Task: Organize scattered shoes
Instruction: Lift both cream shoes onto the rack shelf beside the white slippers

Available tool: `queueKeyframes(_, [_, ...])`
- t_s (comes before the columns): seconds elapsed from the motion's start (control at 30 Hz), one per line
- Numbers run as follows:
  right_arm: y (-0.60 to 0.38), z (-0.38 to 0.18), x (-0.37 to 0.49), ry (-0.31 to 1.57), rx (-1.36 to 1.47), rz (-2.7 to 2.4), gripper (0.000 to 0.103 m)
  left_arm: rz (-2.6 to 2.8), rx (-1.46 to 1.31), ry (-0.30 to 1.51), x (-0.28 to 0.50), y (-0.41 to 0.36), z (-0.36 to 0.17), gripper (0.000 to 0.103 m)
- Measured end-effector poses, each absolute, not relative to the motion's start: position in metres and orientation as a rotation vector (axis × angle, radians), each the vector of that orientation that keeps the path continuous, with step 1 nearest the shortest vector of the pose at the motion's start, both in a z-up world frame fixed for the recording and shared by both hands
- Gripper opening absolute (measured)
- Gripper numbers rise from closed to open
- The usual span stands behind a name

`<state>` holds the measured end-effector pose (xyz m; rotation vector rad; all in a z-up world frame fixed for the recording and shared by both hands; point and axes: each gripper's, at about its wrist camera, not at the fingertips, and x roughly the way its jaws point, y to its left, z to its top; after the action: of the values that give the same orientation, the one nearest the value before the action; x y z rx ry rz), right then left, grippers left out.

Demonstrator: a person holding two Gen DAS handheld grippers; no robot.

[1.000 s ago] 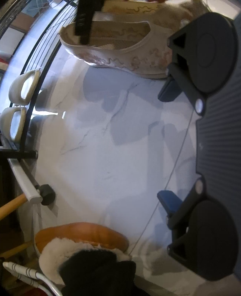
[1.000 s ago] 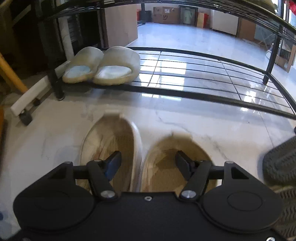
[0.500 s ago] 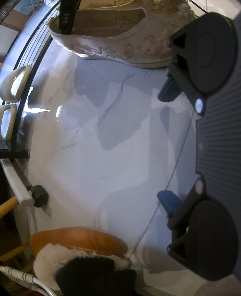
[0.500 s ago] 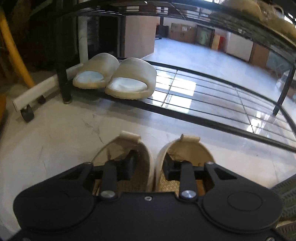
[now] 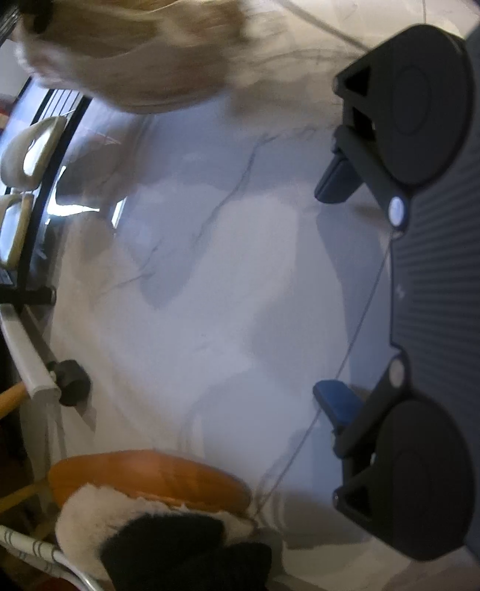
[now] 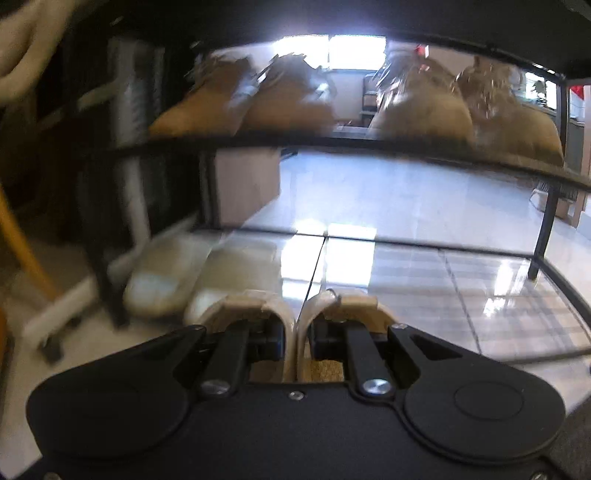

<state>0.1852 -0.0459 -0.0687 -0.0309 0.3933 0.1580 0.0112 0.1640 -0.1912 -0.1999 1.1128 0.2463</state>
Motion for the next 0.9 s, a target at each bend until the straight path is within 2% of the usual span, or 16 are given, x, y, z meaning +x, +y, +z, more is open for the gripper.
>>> queueKeyframes(0.2, [-0.048,-0.074,0.248,0.273,-0.117,0.017,0.012,0.25,-0.169,1.045,0.014,0.162,-0.183,0.102])
queueKeyframes(0.43, [-0.046,-0.103,0.299,0.289,-0.161,-0.06,0.014,0.211,-0.12,1.009,0.019,0.156,-0.182,0.102])
queueKeyframes(0.6, [-0.054,-0.108,0.322,0.368,-0.127,-0.054,0.036,0.224,-0.133,1.036,0.024,0.162,-0.19,0.102])
queueKeyframes(0.63, [-0.053,-0.106,0.324,0.389,-0.118,-0.049,0.046,0.229,-0.133,1.039,0.024,0.162,-0.19,0.102])
queueKeyframes(0.67, [-0.054,-0.101,0.323,0.398,-0.099,-0.042,0.072,0.231,-0.134,1.04,0.024,0.162,-0.189,0.102])
queueKeyframes(0.7, [-0.054,-0.096,0.316,0.39,-0.082,-0.026,0.084,0.23,-0.135,1.039,0.024,0.162,-0.188,0.102])
queueKeyframes(0.9, [-0.059,-0.074,0.273,0.39,-0.08,0.093,0.082,0.197,-0.124,1.015,0.022,0.155,-0.181,0.102])
